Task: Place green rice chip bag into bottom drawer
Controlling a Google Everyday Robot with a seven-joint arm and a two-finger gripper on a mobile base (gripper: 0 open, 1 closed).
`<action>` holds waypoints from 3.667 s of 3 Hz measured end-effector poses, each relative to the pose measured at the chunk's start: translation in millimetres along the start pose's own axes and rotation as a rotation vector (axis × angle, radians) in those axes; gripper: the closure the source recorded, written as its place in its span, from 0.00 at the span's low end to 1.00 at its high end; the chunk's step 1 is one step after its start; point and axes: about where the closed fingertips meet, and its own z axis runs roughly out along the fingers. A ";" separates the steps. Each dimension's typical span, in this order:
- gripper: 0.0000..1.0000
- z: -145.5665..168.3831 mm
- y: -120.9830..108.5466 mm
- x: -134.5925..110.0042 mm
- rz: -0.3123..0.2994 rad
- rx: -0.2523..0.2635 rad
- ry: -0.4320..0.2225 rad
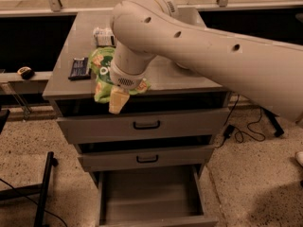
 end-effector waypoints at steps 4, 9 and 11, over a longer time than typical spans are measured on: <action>1.00 -41.3 6.3 22.0 -0.018 -0.091 -0.240; 1.00 -151.5 58.1 218.4 -0.162 0.026 -0.314; 1.00 -90.8 70.5 289.6 -0.143 -0.056 -0.288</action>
Offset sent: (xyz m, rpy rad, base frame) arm -0.0216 -0.0506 0.0718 0.5437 0.2302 0.5063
